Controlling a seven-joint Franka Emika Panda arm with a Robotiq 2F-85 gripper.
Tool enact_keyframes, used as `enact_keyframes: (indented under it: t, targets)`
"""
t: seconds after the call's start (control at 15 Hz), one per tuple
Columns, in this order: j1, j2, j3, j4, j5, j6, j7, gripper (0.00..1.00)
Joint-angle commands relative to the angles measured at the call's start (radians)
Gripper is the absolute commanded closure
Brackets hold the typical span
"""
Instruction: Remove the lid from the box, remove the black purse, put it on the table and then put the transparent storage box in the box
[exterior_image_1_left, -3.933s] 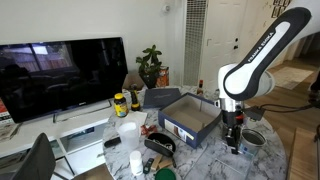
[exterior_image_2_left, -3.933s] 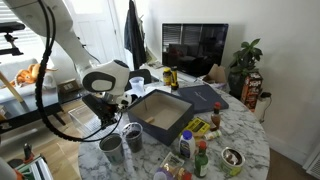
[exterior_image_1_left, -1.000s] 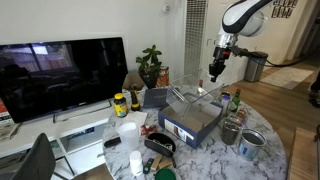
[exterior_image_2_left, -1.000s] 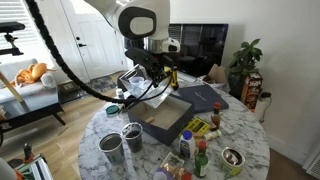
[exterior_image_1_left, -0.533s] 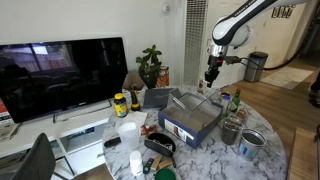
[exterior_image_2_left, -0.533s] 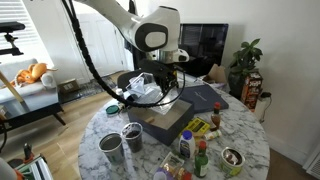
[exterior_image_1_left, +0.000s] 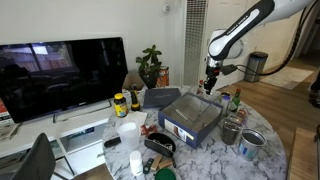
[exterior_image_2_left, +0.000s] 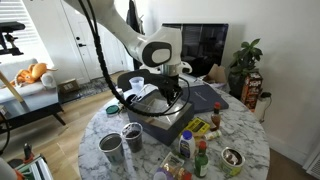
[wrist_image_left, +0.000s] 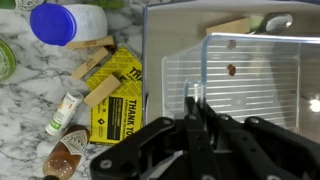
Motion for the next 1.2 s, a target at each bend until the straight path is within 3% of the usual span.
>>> enact_keyframes:
  t: [0.0,0.13,0.27,0.53,0.87,1.13]
  targets:
    - [-0.021,0.026,0.021,0.008,-0.028,0.022,0.019,0.98]
    - [-0.021,0.038,0.022,0.006,-0.035,0.033,0.027,0.98]
    - [-0.021,0.041,0.023,0.001,-0.039,0.05,0.038,0.67]
    - [-0.013,-0.031,0.031,-0.025,-0.049,0.056,0.045,0.39]
    - [0.005,-0.261,0.05,-0.084,-0.086,-0.009,0.024,0.02]
    - [0.026,-0.455,0.057,-0.097,-0.038,-0.147,0.037,0.0]
